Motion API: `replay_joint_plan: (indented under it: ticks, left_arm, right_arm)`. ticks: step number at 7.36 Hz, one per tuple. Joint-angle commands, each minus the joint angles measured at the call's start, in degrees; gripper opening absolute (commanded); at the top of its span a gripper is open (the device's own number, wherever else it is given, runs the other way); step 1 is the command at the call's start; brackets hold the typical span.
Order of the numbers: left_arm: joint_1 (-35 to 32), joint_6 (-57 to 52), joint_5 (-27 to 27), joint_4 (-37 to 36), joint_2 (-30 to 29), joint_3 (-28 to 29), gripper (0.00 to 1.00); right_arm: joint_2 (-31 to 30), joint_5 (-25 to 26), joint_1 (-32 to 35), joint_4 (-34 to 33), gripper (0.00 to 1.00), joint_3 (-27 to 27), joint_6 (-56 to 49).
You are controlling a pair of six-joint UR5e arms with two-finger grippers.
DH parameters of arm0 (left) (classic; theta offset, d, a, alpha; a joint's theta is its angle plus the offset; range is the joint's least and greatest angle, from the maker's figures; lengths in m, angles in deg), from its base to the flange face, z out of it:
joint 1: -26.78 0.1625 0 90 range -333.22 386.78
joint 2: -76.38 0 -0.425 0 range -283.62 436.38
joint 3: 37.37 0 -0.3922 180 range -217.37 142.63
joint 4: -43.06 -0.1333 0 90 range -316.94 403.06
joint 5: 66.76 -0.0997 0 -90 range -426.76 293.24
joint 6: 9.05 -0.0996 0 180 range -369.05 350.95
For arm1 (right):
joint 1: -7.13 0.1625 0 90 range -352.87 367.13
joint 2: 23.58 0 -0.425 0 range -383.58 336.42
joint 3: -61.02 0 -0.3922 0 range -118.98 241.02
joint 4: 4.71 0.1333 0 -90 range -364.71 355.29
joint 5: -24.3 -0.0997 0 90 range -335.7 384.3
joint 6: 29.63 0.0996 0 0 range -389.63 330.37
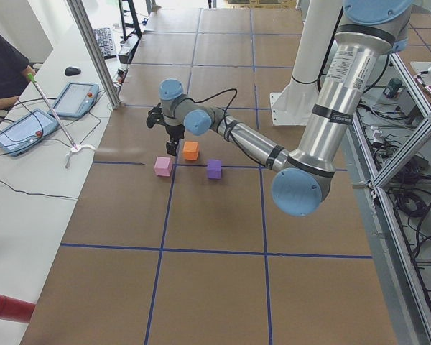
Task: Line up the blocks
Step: 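Move the left gripper down over the orange cube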
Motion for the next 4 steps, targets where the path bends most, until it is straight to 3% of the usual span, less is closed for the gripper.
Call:
replay_joint_plan:
  ticks: [1,4]
  left_arm:
    - [4.41,3.91,-3.27,1.69,-2.24,1.63,1.0]
    - [7.57,9.26,-3.19,3.19,-4.87,6.47,0.99]
  right_arm:
    - [0.0,0.0,0.0,0.0,1.0,0.0,0.0]
    - [0.0,0.0,0.0,0.0,1.0,0.0,0.0]
